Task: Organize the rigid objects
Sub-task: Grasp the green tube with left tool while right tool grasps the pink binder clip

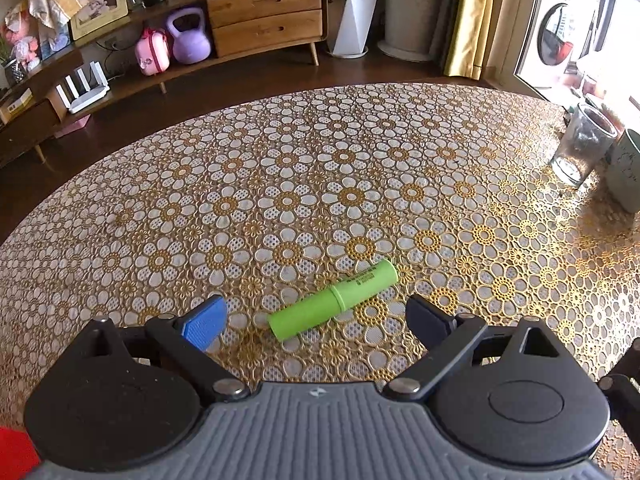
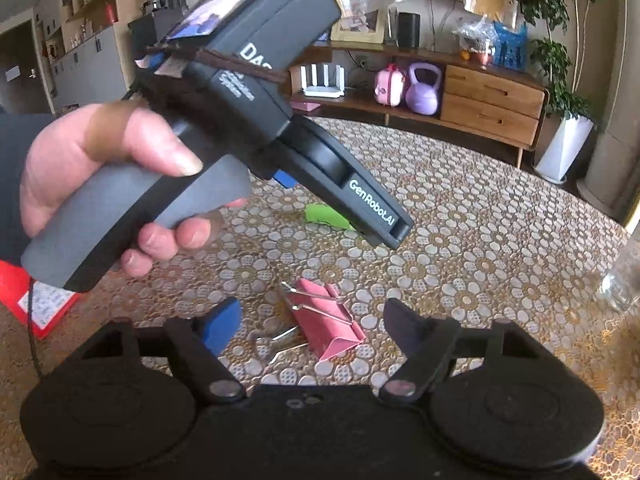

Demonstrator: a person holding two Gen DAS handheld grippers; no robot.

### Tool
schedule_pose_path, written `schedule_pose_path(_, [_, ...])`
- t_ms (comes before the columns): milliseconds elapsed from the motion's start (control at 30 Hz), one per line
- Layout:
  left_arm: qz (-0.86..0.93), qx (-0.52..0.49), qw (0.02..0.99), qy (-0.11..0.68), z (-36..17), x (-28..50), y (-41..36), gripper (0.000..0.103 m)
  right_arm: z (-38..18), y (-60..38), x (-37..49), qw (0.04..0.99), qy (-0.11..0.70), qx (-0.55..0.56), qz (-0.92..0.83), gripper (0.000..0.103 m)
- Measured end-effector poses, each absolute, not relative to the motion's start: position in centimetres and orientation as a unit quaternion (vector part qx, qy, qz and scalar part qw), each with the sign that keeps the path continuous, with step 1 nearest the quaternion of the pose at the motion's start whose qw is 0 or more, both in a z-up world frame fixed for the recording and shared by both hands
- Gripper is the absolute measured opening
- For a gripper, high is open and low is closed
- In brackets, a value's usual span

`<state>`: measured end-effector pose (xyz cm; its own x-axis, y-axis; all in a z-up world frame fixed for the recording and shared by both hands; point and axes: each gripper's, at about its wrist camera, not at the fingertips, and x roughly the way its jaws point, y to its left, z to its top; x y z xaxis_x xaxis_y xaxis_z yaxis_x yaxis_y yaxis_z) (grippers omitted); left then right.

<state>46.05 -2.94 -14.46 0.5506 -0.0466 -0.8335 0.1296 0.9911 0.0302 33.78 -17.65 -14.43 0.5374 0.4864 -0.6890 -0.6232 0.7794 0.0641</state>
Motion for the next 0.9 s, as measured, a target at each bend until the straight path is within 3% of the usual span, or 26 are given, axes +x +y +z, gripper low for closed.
schedule_pose_path(133, [-0.056,0.041,0.877,0.475,-15.0,46.6,-2.8,0.091,-15.2,-17.4,34.6,0.870,0.370,-0.090,0.314,0.067])
schedule_pose_path(267, [-0.061,0.048,0.877,0.475,-15.8,46.8,-3.0,0.089,-15.8,-17.3,35.1,0.869,0.377,-0.084,0.310,0.053])
schedule_pose_path(367, [-0.069,0.052,0.878,0.472,-16.2,46.6,-3.2,0.074,-16.1,-17.2,35.4,0.869,0.380,-0.081,0.306,0.051])
schedule_pose_path(467, [-0.077,0.043,0.878,0.470,-16.1,46.6,-3.1,0.067,-16.1,-17.3,35.3,0.871,0.377,-0.081,0.304,0.047])
schedule_pose_path(533, [-0.083,0.047,0.881,0.464,-16.0,46.5,-3.3,0.056,-16.1,-17.4,35.3,0.873,0.376,-0.077,0.300,0.042])
schedule_pose_path(600, [-0.091,0.053,0.882,0.459,-15.9,46.1,-3.6,0.036,-16.0,-17.6,35.1,0.874,0.376,-0.073,0.298,0.039])
schedule_pose_path(667, [-0.095,0.058,0.882,0.458,-15.8,45.9,-3.9,0.028,-15.8,-17.7,34.9,0.876,0.375,-0.069,0.295,0.036])
schedule_pose_path(800, [-0.089,0.076,0.884,0.452,-15.8,45.4,-4.5,0.017,-15.5,-18.1,34.2,0.880,0.375,-0.056,0.286,0.030])
schedule_pose_path(900, [-0.082,0.080,0.884,0.453,-15.7,44.8,-4.5,0.016,-15.2,-18.7,33.5,0.882,0.378,-0.042,0.278,0.030])
